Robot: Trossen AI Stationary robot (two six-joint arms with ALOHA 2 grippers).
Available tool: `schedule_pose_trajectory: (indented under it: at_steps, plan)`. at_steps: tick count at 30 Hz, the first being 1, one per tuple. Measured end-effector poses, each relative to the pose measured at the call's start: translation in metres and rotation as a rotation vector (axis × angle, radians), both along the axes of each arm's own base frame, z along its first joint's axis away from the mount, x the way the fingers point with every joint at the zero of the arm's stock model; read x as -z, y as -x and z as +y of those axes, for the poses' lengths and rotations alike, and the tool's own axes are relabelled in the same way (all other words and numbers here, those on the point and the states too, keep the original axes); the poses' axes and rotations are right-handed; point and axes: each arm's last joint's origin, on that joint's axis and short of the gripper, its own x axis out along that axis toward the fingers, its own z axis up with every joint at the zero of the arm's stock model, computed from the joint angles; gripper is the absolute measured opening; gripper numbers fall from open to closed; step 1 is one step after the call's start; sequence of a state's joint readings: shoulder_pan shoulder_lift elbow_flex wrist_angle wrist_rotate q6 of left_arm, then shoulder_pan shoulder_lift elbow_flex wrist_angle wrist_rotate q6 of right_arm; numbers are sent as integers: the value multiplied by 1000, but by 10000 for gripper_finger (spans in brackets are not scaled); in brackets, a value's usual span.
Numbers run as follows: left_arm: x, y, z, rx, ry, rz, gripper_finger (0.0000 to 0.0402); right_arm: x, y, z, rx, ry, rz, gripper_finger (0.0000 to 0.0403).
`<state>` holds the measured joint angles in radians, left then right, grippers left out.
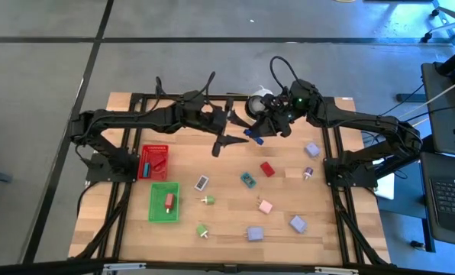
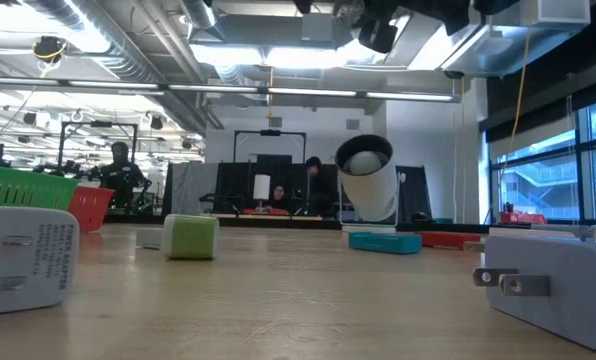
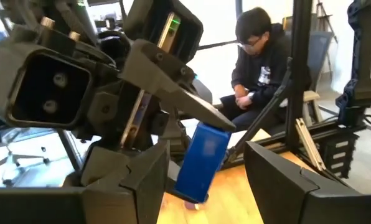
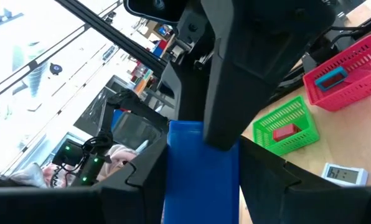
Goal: Pick & Place Office items
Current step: Put the blue digital timer into the red bin
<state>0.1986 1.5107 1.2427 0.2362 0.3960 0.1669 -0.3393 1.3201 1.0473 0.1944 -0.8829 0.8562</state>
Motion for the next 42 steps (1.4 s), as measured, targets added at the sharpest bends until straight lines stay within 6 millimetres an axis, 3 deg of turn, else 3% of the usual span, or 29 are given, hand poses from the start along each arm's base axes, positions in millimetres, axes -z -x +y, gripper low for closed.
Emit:
schedule_pose_trajectory:
  at_steps: [6,16,22,30,35,42]
  plan:
    - [0,0,-1,42,-18,-5,180,0,0,0,0,3,-2,166]
    - [-1,1,-2,79,-7,-14,64,-1,0,1,-6,1,-6,167]
    - [0,1,-2,81,32,3,62,0,0,0,-2,4,-7,188]
    - [0,1,-4,109,103,25,62,-1,2,-6,3,9,-16,277]
    - [0,1,-5,111,145,42,62,-1,10,-23,5,1,-13,317]
    - [-1,1,-4,73,192,42,63,-2,23,-49,34,-3,-16,320]
